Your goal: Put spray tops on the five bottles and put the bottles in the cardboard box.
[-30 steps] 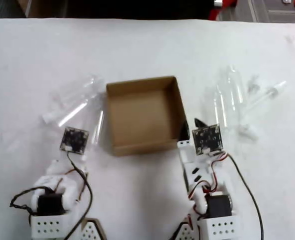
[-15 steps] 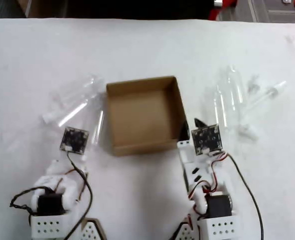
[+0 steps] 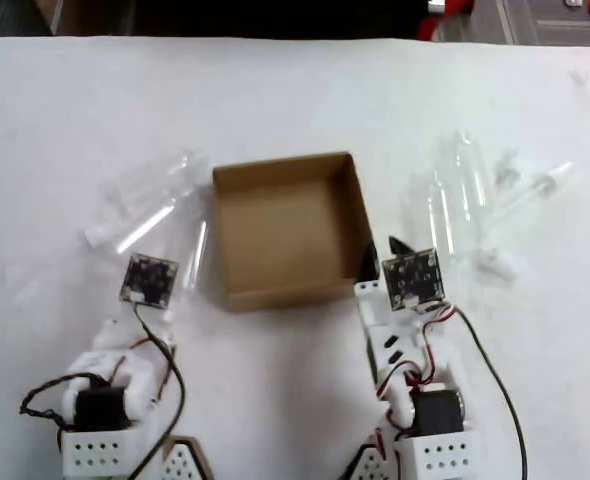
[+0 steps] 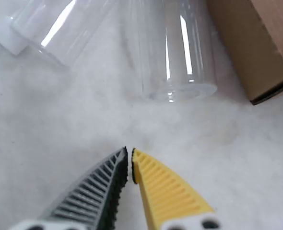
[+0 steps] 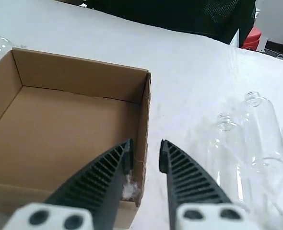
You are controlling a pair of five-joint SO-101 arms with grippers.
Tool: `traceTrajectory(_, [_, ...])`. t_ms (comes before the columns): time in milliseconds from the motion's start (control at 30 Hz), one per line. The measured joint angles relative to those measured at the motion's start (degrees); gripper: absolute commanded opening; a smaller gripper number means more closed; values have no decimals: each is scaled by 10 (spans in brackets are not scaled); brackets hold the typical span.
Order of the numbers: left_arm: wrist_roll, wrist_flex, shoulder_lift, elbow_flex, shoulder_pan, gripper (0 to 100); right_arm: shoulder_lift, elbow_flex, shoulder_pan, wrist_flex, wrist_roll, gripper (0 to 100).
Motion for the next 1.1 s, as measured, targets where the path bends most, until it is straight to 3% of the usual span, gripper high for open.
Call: traceTrajectory(1100, [0, 0, 0, 0, 7, 24, 0, -8, 9, 7, -2, 84])
